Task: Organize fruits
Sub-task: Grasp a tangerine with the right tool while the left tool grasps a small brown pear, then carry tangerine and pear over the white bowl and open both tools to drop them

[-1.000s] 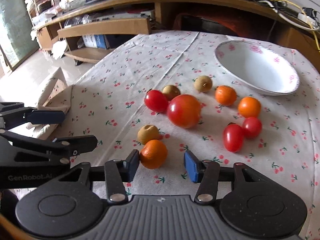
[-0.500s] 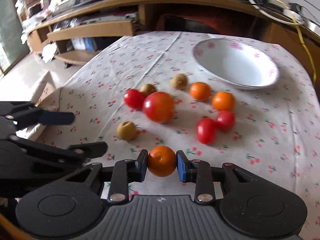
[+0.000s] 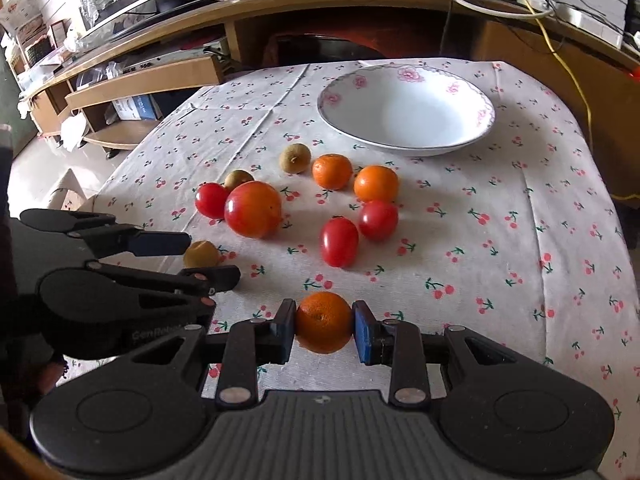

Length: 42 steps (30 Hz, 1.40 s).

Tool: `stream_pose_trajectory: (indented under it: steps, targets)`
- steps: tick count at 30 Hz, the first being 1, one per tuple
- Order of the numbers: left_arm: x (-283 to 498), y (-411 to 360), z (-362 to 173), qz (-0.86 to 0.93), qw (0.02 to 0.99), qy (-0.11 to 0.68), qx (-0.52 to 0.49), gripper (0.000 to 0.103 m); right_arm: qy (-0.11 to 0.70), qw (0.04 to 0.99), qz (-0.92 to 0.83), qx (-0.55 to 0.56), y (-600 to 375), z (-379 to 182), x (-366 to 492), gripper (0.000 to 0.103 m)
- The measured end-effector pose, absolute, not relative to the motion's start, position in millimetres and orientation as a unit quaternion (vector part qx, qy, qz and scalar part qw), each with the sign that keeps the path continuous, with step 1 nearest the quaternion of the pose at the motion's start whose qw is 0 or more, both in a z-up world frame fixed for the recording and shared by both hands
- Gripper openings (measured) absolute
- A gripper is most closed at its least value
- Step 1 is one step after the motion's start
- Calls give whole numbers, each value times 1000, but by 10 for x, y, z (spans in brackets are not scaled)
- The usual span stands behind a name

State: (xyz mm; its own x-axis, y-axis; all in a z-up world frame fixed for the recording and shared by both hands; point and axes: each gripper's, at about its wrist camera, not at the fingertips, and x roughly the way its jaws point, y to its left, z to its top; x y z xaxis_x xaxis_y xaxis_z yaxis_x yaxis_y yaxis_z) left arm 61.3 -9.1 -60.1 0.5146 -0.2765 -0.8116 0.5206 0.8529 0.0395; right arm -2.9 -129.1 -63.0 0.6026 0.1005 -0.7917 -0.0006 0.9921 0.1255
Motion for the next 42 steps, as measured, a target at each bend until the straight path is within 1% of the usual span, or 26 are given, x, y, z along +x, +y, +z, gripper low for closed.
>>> stream_pose_trajectory:
  steps: [1,3,12,15,18,23,24,26,28,35,36,37,39,42]
  targets:
    - [610,-93,-597,-234,858,435,138,50,446,893,27,56,-1295,-629,-29,32]
    - [595,-114,-591,-237,857,435,141,46,446,893,25,56,-1304,-623,-33,32]
    - [555,-183,-552,-226,852,445,157,43,438,897,13,66,-1400,-522,-88,32]
    - [540,-201,-503,-228,850,448,157,37,432,899,6,72,-1456,-448,-114,32]
    - [529,-224,-453,-232,847,451,160,33,423,903,-2,73,-1496,-338,-143,32]
    - [556,-259,-541,-219,840,465,173,35,403,912,-17,77,-1548,-89,-195,32]
    - [572,-260,-556,-219,840,467,167,34,399,914,-18,75,-1549,-41,-205,32]
    - [611,-285,-544,-224,842,465,160,36,391,917,-18,70,-1549,26,-216,32]
    - [630,-291,-563,-228,841,465,157,39,391,918,-16,70,-1552,34,-200,32]
    - [673,-253,-574,-231,839,471,144,42,410,909,-13,69,-1538,-94,-121,32]
    - [663,-264,-569,-230,839,470,147,40,410,909,-12,69,-1533,-93,-119,32]
    - [653,-271,-562,-231,839,470,147,35,409,910,-11,69,-1532,-90,-122,32]
    - [632,-290,-547,-231,839,469,151,31,405,912,-10,70,-1527,-64,-124,32]
    - [613,-311,-502,-235,837,472,148,31,399,914,-10,71,-1529,-15,-114,32]
